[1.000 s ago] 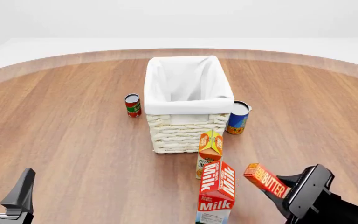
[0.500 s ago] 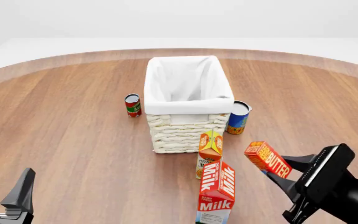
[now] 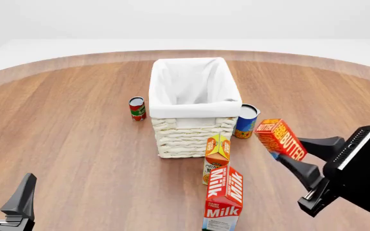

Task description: Pick up the butter and put it in the basket.

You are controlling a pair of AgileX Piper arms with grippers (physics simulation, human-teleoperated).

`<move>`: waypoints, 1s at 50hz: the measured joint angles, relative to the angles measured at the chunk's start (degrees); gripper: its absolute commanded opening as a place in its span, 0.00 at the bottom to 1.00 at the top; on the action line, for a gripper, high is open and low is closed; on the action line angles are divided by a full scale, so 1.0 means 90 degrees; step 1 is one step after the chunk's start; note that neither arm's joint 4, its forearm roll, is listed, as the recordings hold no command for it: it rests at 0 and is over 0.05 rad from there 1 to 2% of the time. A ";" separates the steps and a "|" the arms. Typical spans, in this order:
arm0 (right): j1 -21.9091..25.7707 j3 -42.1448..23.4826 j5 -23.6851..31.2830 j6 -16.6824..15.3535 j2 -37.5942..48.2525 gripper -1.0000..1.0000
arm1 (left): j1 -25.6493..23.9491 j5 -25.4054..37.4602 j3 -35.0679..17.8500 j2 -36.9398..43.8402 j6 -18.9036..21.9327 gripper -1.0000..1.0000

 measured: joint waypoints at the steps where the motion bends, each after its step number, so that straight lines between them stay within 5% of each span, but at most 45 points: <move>1: 0.0005 -0.0031 0.0002 0.0010 0.0001 0.00 | 0.0000 0.0000 0.0000 0.0000 0.0000 1.00; 50: 0.0135 -0.1721 0.0021 -0.0237 0.0949 0.00 | 0.0000 0.0000 0.0000 0.0000 0.0000 1.00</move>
